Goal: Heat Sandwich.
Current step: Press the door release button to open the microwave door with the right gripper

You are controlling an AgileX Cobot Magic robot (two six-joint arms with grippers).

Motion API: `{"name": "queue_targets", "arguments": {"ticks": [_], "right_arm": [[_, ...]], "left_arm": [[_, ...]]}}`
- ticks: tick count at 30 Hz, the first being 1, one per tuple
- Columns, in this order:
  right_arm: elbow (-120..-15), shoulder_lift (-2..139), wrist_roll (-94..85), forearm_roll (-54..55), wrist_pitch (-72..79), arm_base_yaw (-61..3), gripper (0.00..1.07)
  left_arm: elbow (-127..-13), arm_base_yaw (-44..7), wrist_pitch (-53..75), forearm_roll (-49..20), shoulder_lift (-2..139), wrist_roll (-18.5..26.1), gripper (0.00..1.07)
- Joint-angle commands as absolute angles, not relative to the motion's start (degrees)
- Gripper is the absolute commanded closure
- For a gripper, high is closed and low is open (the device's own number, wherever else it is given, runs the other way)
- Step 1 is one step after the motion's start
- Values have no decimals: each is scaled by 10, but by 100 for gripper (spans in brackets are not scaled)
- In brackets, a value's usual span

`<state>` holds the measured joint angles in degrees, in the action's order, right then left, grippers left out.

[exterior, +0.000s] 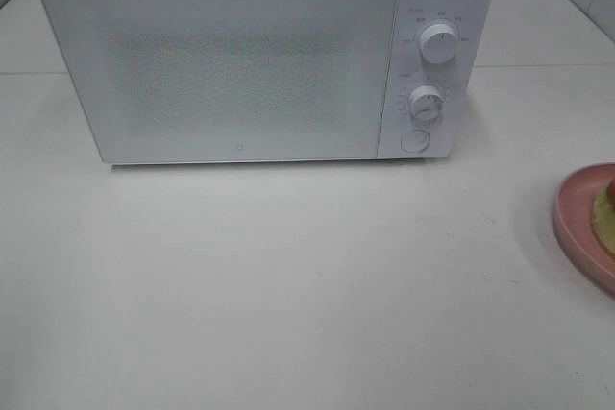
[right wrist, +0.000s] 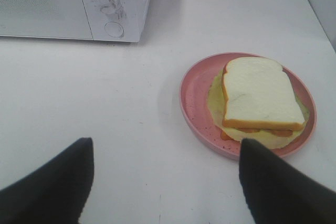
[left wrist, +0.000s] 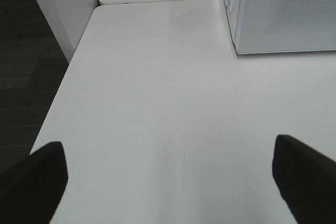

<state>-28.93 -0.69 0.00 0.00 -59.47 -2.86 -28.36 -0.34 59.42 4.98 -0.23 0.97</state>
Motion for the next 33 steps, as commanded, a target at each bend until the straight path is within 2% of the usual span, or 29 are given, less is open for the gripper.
{"name": "queue_targets", "arguments": {"ticks": [1,14,33], "right_arm": [[-289,-17,3,3,-595,-29,32],[-290,-17,3,3,-593,-29,32],[-309,-17,3,0,-494,-29,32]], "left_arm": [[-282,1,584,49,-18,7,2],[-282,1,584,49,-18,7,2],[-282,1,584,49,-18,7,2]]}}
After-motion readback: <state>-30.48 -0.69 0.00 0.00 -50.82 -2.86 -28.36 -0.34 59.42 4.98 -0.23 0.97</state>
